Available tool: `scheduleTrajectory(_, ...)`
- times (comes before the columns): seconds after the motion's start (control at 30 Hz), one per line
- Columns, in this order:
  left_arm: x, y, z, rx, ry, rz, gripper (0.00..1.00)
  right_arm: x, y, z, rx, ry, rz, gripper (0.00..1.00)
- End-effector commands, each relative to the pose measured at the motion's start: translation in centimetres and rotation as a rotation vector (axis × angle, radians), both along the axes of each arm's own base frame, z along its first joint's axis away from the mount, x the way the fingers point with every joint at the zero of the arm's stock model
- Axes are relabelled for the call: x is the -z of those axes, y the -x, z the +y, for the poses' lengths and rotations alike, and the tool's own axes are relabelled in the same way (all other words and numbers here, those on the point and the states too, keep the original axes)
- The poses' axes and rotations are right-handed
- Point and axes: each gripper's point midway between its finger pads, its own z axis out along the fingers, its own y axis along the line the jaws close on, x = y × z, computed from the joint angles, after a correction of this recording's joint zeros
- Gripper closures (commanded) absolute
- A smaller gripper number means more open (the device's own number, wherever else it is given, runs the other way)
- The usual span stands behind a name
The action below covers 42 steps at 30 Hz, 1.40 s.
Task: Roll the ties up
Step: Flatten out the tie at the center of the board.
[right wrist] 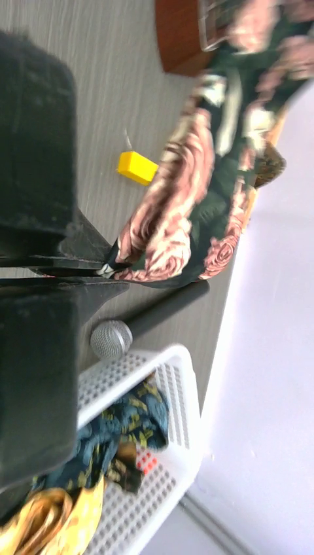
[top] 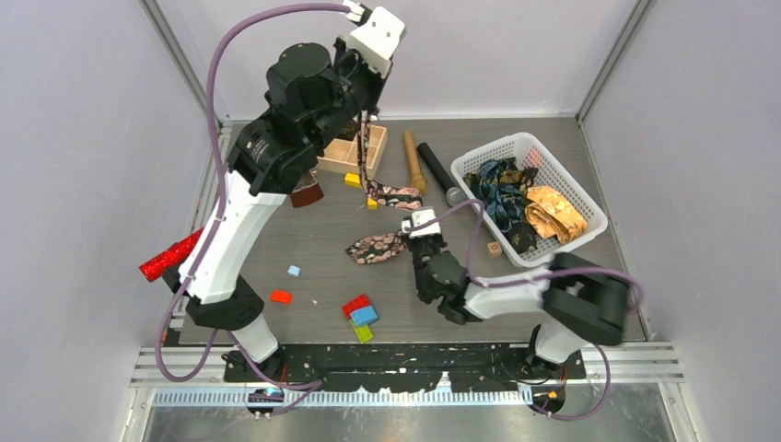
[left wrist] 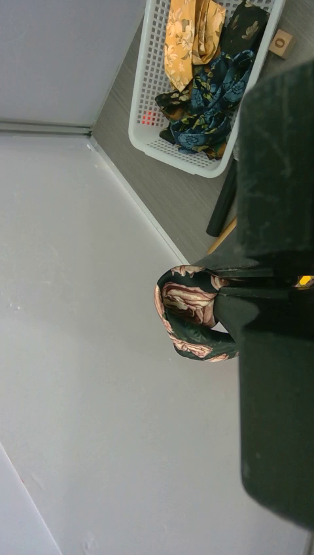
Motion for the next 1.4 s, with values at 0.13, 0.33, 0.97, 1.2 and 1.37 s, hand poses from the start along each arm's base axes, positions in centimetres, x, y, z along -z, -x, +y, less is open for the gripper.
scheduleTrajectory(0.13,-1.8,0.2,1.2,-0.019,0.18,-0.016,1.0,-8.9,7.0,-8.5,0.048,-0.064,0.215,1.0)
scheduleTrajectory(0.33,1.6,-0.5,-1.2,0.024,0.295,0.088,1.0,-12.2,10.7,-16.3,0.07,-0.164,0.349,1.0)
scheduleTrajectory(0.97,12.5,-1.1,-4.8,0.084,0.438,0.318,1.0,-14.2,13.0,-26.1,0.237,-0.208,0.304,1.0)
scheduleTrajectory(1.2,21.6,-2.9,1.0,-0.102,0.523,0.408,1.0,-8.6,10.6,-17.3,0.244,0.063,0.418,0.98)
scheduleTrajectory(1.37,28.9,-3.2,4.8,-0.226,0.575,0.469,1.0,-3.1,10.1,-12.6,0.2,0.118,0.517,1.0)
